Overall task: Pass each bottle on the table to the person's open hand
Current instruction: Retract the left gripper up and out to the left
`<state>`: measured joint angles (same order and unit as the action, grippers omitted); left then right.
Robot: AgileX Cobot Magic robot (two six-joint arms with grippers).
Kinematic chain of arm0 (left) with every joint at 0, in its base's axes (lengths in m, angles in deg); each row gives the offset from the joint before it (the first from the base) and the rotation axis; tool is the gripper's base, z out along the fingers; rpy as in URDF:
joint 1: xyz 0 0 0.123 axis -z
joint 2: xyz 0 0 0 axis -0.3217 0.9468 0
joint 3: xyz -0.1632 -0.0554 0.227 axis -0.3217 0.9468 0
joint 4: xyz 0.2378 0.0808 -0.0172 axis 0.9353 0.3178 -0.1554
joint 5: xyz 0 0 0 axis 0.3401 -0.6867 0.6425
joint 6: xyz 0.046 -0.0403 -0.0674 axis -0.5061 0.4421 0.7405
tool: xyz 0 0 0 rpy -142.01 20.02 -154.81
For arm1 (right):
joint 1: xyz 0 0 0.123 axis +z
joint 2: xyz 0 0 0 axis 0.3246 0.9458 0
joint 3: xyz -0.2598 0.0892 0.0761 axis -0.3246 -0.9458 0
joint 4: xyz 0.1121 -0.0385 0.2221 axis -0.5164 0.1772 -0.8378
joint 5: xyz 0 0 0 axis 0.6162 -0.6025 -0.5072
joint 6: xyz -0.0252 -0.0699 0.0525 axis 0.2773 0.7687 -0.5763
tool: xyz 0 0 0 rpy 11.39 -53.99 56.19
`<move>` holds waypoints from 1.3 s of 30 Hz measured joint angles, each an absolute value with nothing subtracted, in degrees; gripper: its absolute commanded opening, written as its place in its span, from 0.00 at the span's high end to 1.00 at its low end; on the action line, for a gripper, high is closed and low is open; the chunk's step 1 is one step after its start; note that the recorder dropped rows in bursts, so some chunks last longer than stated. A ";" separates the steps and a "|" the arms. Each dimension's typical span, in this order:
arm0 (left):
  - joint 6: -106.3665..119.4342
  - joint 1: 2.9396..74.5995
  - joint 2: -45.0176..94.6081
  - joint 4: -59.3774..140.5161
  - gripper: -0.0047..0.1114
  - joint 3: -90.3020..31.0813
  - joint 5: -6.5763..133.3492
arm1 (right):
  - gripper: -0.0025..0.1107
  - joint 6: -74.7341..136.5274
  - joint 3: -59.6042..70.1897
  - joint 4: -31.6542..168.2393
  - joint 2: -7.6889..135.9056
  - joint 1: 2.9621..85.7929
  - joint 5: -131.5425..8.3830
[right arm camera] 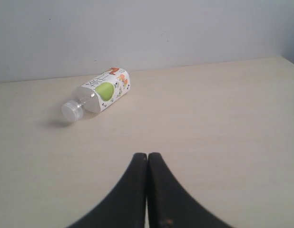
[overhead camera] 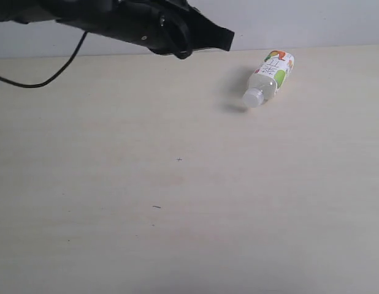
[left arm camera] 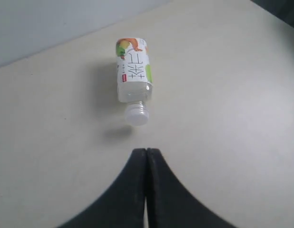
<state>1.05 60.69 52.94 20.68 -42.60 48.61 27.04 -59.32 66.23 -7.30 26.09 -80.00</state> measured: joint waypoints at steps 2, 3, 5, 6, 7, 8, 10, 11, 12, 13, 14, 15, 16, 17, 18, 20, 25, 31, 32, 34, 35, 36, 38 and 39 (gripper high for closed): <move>0.90 60.69 50.28 20.68 0.96 -38.65 52.33 | 0.98 27.04 -59.32 66.23 -7.30 26.09 -80.00; 0.75 60.69 48.81 20.68 0.96 -36.52 54.23 | 0.98 27.04 -59.32 66.23 -7.30 26.09 -80.00; 0.65 60.69 46.12 20.96 0.96 -32.55 57.86 | 0.98 27.04 -59.32 66.23 -7.30 26.09 -80.00; 0.65 60.69 44.83 21.07 0.96 -31.09 59.11 | 0.98 27.04 -59.32 66.23 -7.30 26.09 -80.00; 0.62 60.69 43.56 21.18 0.96 -29.36 60.72 | 0.98 27.04 -59.32 66.23 -7.30 26.09 -80.00; 0.52 60.69 42.35 21.17 0.96 -27.71 62.49 | 0.98 27.04 -59.32 66.23 -7.30 26.09 -80.00; 0.52 60.69 40.24 21.17 0.96 -24.73 65.06 | 0.98 27.04 -59.32 66.23 -7.30 26.09 -80.00; 0.52 60.69 39.07 21.17 0.96 -23.39 66.44 | 0.98 27.04 -59.32 66.23 -7.30 26.09 -80.00; 0.52 60.69 38.18 21.32 0.96 -22.41 67.33 | 0.98 27.04 -59.32 66.23 -7.30 26.09 -80.00; 0.52 60.69 37.12 21.31 0.96 -21.29 68.34 | 0.98 27.04 -59.32 66.23 -7.30 26.09 -80.00; 0.52 60.69 36.06 21.31 0.96 -20.26 69.34 | 0.98 27.04 -59.32 66.23 -7.30 26.09 -80.00; 0.52 60.69 35.21 21.34 0.96 -19.47 70.02 | 0.98 27.04 -59.32 66.23 -7.30 26.09 -80.00; 0.52 60.69 34.14 21.34 0.96 -18.56 70.72 | 0.98 27.04 -59.32 66.23 -7.30 26.09 -80.00; 0.52 60.69 33.06 21.34 0.96 -17.77 71.15 | 0.98 27.04 -59.32 66.23 -7.30 26.09 -80.00; 0.52 60.59 32.05 21.43 0.96 -17.13 71.38 | 0.98 27.04 -59.32 66.23 -7.30 26.09 -80.00; 0.52 60.62 30.06 21.46 0.96 -16.03 71.94 | 0.98 27.04 -59.32 66.23 -7.30 26.09 -80.00; 0.52 60.62 25.77 21.57 0.96 -13.03 72.69 | 0.98 27.04 -59.32 66.23 -7.30 26.09 -80.00; 0.52 60.48 21.12 21.57 0.96 -8.64 75.45 | 0.98 27.04 -59.32 66.23 -7.30 26.09 -80.00; 0.52 60.48 20.38 21.57 0.96 -7.92 75.89 | 0.98 27.04 -59.32 66.23 -7.30 26.09 -80.00; 0.52 60.48 19.04 21.57 0.96 -6.62 76.66 | 0.98 27.04 -59.32 66.23 -7.30 26.09 -80.00; 0.52 60.48 18.21 21.57 0.96 -5.86 77.15 | 0.98 27.04 -59.32 66.23 -7.30 26.09 -80.00; 0.52 60.48 17.36 21.57 0.96 -5.02 77.54 | 0.98 27.04 -59.32 66.23 -7.30 26.09 -80.00; 0.52 60.48 15.48 21.57 0.96 -3.36 78.43 | 0.98 27.04 -59.32 66.23 -7.30 26.09 -80.00; 0.52 60.48 14.44 21.57 0.96 -2.48 78.70 | 0.98 27.04 -59.32 66.23 -7.30 26.09 -80.00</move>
